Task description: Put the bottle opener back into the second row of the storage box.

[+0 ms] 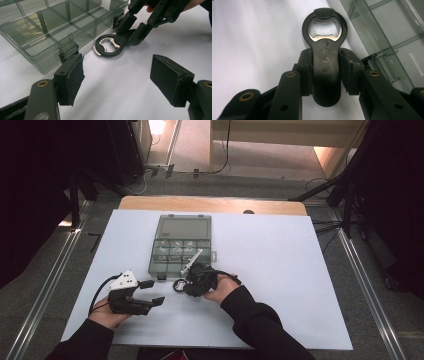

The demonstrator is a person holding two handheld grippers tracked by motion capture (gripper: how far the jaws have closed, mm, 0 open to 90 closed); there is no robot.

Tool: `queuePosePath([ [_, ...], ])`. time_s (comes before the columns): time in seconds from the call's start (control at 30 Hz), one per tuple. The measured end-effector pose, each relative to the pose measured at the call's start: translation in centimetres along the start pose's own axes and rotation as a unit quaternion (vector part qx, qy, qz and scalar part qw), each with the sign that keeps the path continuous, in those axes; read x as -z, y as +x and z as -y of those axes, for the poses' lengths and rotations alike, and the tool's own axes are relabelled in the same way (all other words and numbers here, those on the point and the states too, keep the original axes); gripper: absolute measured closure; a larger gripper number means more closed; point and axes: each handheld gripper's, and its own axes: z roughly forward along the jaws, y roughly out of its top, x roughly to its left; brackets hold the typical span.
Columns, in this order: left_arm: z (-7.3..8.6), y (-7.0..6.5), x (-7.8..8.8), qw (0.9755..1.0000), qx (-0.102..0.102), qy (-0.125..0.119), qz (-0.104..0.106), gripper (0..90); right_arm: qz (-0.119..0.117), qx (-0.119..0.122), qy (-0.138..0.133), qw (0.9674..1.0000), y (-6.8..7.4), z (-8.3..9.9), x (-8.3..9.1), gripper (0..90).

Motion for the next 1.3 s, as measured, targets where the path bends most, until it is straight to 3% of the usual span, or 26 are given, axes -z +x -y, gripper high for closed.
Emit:
queuePosePath([
  [0.4, 0.0, 0.0, 0.0, 1.0, 0.0, -0.001, -0.001, 26.9, -0.021, -0.014, -0.015, 0.9996, -0.3, 0.3, 1.0, 66.6],
  [0.77, 0.0, 0.0, 0.0, 1.0, 0.0, -0.001, -0.001, 26.8, -0.037, -0.002, -0.035, 0.9987, -0.8, 1.2, 2.5, 66.6],
  [1.3, 0.0, 0.0, 0.0, 1.0, -0.001, -0.001, 0.0, 26.8, -0.042, 0.007, -0.046, 0.998, -1.2, 1.9, 4.3, 66.6],
])
